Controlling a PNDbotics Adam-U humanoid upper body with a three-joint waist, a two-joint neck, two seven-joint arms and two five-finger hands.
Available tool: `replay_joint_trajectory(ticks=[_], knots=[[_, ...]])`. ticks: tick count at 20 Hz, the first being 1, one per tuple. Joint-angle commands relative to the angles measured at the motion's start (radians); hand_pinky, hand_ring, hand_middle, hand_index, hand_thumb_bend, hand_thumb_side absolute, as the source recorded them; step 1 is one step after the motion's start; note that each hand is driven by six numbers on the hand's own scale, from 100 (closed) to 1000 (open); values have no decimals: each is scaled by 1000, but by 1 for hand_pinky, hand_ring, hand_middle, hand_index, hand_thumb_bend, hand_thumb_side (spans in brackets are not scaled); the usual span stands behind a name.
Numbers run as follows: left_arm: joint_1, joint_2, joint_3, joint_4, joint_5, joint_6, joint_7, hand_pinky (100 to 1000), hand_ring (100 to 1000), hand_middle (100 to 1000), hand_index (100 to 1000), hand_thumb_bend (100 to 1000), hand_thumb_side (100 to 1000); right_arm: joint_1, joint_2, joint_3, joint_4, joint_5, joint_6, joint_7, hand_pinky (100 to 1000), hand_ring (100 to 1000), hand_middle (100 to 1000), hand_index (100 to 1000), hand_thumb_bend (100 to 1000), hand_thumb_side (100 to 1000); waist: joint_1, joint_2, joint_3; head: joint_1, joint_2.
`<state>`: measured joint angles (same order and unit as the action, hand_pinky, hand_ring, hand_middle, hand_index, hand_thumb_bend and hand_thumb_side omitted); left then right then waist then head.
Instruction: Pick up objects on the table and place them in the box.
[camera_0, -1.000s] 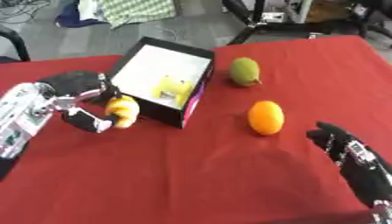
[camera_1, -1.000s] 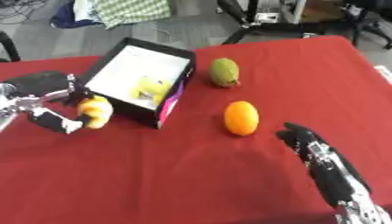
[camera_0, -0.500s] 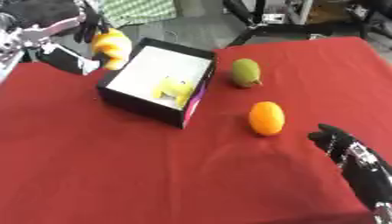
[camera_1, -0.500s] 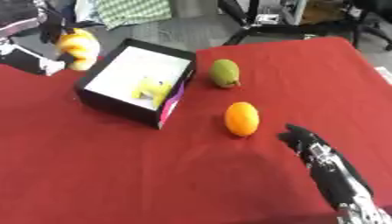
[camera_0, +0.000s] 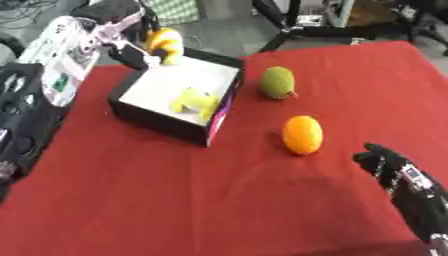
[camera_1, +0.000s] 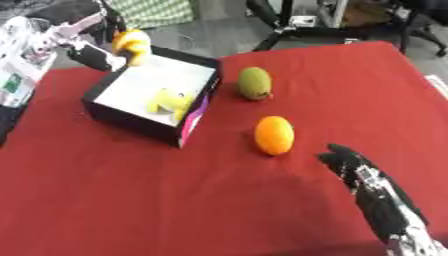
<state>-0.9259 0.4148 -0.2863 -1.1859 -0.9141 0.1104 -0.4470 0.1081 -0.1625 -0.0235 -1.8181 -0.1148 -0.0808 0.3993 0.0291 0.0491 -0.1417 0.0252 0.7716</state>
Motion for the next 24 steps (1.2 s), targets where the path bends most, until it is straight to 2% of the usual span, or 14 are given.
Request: replay_joint_trajectory(ticks=[1,5,11,14,15,16,17,18,19,21,22,24], knots=[[-27,-27,33,70,-53,52,35,575,438,429,662,206,233,-9,-3,6,-9,-7,1,6,1000,907,753,895,100,889,-11,-11,-3,0,-2],[-29,-56,46,178,-118,79,87,582,453,448,678,217,255,-10,-1,6,-10,-8,1,9,1000,907,753,895,100,887,-12,-9,-5,0,-2],[-32,-92,98,327,-210,47,172,598,478,482,716,204,317,-10,0,6,-10,-9,1,9,1000,907,753,895,100,888,-14,-9,-2,-10,-2],[-40,-110,121,405,-258,9,219,643,534,549,790,283,510,-11,1,4,-9,-9,0,8,1000,907,753,895,100,885,-17,-8,-1,-11,-2],[-43,-116,128,429,-273,-5,234,652,550,567,803,299,540,-11,1,3,-9,-9,0,7,1000,907,753,895,100,886,-17,-7,-1,-11,-2],[-44,-121,135,448,-289,-19,250,678,590,616,837,350,627,-11,1,3,-9,-9,0,7,1000,907,753,895,100,887,-18,-7,0,-11,-2],[-44,-124,140,461,-305,-31,266,688,603,634,851,381,665,-11,1,3,-8,-8,0,6,1000,907,753,895,100,888,-18,-6,0,-11,-2],[-41,-127,144,470,-317,-43,281,715,643,693,885,453,753,-11,1,2,-8,-8,0,6,1000,908,753,895,100,889,-18,-6,1,-13,-2],[-37,-128,145,474,-323,-54,297,734,670,726,900,471,807,-11,2,2,-8,-8,0,6,1000,908,753,895,100,888,-18,-6,2,-14,-2],[-26,-120,147,463,-314,-69,327,763,712,769,920,447,883,-12,3,0,-7,-7,-1,5,1000,908,753,895,100,884,-17,-6,4,-13,-2],[-19,-111,151,447,-301,-76,342,764,710,766,914,399,899,-12,3,-2,-7,-6,-1,4,1000,908,753,895,100,883,-16,-7,6,-12,-2],[-4,-87,171,401,-271,-93,372,756,685,741,898,315,869,-11,3,-6,-7,-5,-1,0,1000,908,753,895,100,885,-15,-7,12,-8,-2]])
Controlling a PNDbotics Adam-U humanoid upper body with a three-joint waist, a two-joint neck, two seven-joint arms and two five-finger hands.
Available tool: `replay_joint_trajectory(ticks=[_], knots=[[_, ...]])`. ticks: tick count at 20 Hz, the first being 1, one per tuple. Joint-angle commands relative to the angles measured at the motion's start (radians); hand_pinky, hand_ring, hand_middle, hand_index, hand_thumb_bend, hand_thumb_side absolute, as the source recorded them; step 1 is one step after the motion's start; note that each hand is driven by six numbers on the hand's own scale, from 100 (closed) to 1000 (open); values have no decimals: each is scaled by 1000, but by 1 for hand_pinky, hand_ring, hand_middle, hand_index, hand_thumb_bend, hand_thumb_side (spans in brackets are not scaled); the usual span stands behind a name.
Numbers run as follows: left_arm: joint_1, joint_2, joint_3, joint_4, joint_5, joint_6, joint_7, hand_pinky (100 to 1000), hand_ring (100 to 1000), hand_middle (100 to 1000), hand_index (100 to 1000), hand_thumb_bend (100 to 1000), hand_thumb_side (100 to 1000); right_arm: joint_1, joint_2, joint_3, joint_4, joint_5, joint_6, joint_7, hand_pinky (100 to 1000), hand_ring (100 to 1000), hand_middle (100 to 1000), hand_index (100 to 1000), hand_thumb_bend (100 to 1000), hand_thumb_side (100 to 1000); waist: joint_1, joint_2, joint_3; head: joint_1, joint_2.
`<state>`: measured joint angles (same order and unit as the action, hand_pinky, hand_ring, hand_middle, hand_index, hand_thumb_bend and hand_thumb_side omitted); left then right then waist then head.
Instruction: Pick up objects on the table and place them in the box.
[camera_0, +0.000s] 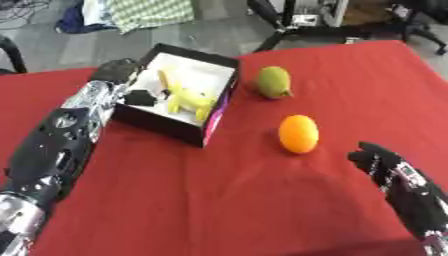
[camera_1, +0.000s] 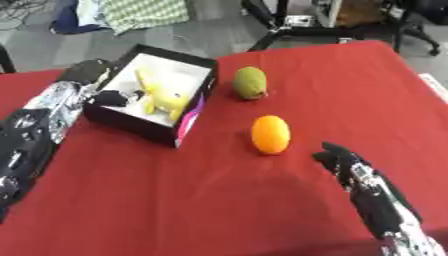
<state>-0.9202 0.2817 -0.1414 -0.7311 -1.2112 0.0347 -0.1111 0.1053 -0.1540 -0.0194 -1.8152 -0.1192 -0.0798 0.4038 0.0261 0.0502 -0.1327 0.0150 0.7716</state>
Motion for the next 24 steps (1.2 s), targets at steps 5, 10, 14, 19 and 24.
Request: replay_joint_trajectory(ticks=[5,10,14,19,24], knots=[[45,134,96,-183,106,-91,116,746,627,671,858,143,823,-4,-12,-17,-8,5,-5,-11,1000,909,753,898,100,884,-9,-8,27,7,-2],[168,162,159,-315,187,-172,197,729,600,630,844,100,853,-32,-55,-27,-9,13,-33,-18,1000,912,756,906,100,730,-17,-5,63,1,-2],[271,138,170,-418,250,-232,261,718,592,621,844,100,878,-119,-143,-38,-25,14,-88,-22,1000,912,760,909,100,498,-35,-4,94,-22,-2],[394,93,148,-541,326,-217,291,706,577,606,840,100,881,-241,-265,-35,10,57,-163,-21,1000,910,767,919,100,424,-51,0,119,-41,-2],[516,40,137,-663,401,-146,238,700,567,594,835,100,953,-361,-387,-14,125,118,-214,-26,1000,922,786,936,100,286,-53,8,127,-38,-2]])
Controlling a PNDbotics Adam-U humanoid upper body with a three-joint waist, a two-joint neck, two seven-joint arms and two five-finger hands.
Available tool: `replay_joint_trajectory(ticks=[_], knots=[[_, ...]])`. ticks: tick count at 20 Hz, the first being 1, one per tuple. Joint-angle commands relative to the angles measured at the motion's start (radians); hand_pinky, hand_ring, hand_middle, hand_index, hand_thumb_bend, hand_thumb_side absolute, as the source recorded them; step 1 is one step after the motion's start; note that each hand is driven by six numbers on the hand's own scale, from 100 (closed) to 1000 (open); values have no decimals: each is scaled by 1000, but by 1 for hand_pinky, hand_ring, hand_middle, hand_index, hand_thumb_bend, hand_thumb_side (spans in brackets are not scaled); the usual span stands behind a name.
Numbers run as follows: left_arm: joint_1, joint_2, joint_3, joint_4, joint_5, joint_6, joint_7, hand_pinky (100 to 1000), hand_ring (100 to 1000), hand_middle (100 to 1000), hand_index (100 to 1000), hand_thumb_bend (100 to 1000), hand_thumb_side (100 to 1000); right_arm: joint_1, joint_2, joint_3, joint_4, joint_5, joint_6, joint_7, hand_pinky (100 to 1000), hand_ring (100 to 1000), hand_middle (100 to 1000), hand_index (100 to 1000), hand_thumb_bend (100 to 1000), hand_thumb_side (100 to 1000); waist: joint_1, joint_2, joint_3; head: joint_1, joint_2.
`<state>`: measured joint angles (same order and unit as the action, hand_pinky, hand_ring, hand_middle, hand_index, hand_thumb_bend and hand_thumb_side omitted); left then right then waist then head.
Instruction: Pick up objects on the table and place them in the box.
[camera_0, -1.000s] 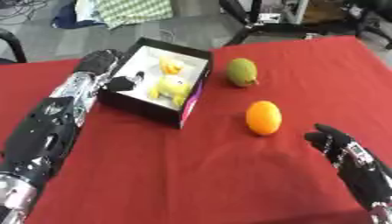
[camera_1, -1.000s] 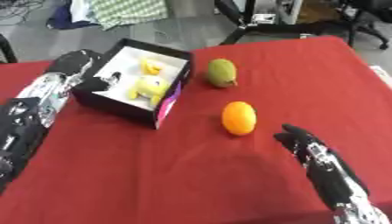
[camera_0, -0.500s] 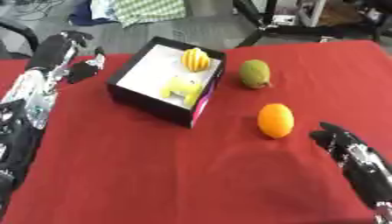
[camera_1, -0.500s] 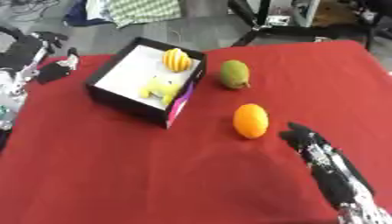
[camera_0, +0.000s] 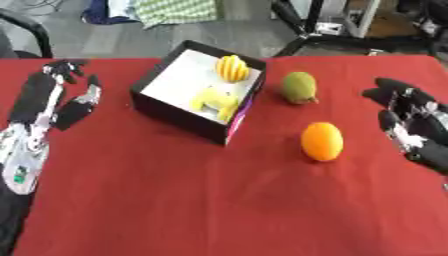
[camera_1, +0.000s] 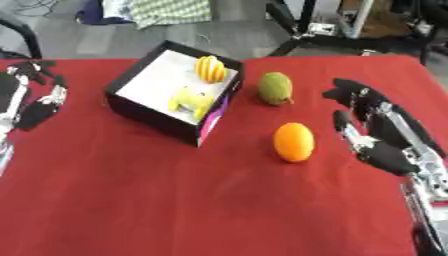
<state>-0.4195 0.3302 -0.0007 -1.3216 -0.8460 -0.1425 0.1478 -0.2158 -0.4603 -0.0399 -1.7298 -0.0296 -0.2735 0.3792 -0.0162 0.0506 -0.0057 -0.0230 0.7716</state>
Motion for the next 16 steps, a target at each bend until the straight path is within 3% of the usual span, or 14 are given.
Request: replay_joint_trajectory(ticks=[1,5,10,11,16], knots=[[40,-22,-7,-97,51,47,-33,700,565,593,835,100,956,-62,-105,17,65,41,-23,3,1000,926,792,942,100,266,-10,7,1,0,-2],[136,-65,-33,-194,110,105,-67,697,561,588,835,100,971,-138,-187,62,161,93,-37,38,1000,943,817,965,100,219,-6,4,4,-1,-2],[253,-91,-62,-317,186,146,-80,697,558,585,837,100,979,-215,-176,90,285,168,-54,101,1000,971,853,988,100,343,-1,-3,-1,2,-2],[266,-92,-66,-341,201,156,-86,698,558,585,838,100,981,-227,-172,94,309,182,-60,115,1000,981,864,993,100,406,0,-3,-2,2,-2],[301,-90,-75,-451,271,223,-133,697,557,584,838,100,988,-276,-149,94,423,253,-113,175,1000,985,867,990,100,497,2,-4,-4,-2,-2]])
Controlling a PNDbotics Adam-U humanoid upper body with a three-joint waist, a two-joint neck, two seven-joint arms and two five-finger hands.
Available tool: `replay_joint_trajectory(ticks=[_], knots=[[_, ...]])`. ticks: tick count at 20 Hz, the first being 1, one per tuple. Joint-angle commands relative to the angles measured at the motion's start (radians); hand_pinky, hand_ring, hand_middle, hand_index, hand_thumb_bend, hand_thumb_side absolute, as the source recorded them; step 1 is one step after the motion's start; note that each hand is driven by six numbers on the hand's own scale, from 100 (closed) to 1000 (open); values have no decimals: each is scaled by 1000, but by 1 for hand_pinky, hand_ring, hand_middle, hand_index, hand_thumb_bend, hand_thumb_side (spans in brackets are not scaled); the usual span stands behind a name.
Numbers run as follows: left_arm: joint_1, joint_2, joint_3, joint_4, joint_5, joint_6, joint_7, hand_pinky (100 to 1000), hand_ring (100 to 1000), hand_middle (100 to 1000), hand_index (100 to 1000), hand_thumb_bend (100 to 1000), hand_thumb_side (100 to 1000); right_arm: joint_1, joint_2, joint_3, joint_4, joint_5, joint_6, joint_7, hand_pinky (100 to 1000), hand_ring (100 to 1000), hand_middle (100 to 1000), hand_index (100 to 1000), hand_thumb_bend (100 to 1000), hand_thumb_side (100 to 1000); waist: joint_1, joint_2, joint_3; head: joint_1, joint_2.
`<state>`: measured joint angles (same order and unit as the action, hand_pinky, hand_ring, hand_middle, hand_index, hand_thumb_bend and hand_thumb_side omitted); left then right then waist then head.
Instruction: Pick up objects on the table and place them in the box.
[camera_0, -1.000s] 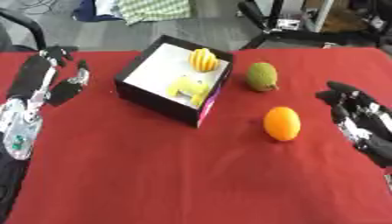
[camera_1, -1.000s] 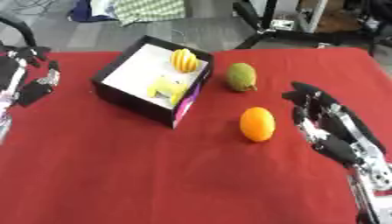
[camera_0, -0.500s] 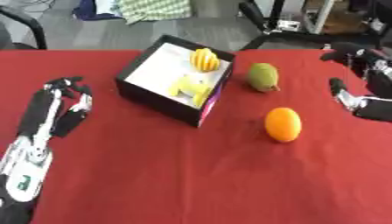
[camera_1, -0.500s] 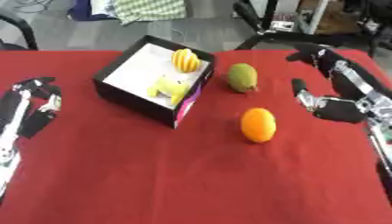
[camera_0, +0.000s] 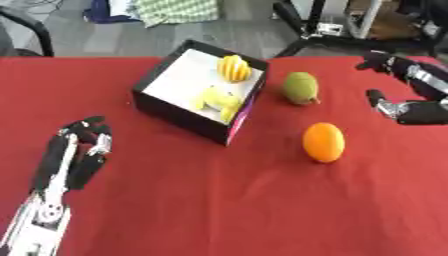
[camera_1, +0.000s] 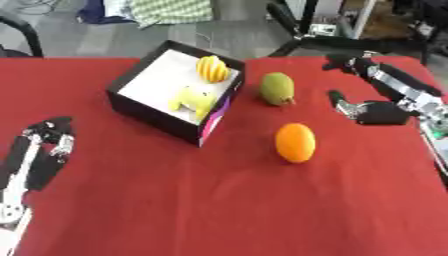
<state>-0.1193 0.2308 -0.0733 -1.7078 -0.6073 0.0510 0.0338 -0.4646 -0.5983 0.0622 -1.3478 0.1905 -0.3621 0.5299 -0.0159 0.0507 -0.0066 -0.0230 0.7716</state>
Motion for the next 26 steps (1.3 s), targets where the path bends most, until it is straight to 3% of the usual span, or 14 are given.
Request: replay_joint_trajectory(ticks=[1,5,8,11,17,26], knots=[[5,11,-4,-80,46,43,-30,697,556,583,839,100,989,-34,-5,-10,63,46,-36,32,1000,985,867,987,100,533,2,-4,-4,-3,-2],[13,19,-6,-124,113,95,-58,697,555,582,839,100,992,-55,12,-15,158,108,-90,37,1000,982,861,970,100,592,4,-5,-6,1,-2],[14,63,12,-133,383,107,-54,697,554,582,840,100,995,-74,35,-22,258,219,-176,-15,1000,979,858,953,100,634,6,-6,-7,-1,-2],[13,88,22,-129,514,105,-47,697,554,581,840,100,997,-81,47,-22,310,292,-236,-69,1000,978,857,937,100,674,7,-6,-8,2,-2],[12,93,23,-123,553,103,-47,697,554,581,841,100,998,-79,59,-7,342,350,-290,-112,1000,977,855,921,100,710,7,-6,-7,0,-2],[12,91,18,-124,554,103,-54,697,554,581,842,100,999,-75,76,32,336,392,-334,-109,1000,975,855,917,100,748,7,-5,-4,-3,-2]])
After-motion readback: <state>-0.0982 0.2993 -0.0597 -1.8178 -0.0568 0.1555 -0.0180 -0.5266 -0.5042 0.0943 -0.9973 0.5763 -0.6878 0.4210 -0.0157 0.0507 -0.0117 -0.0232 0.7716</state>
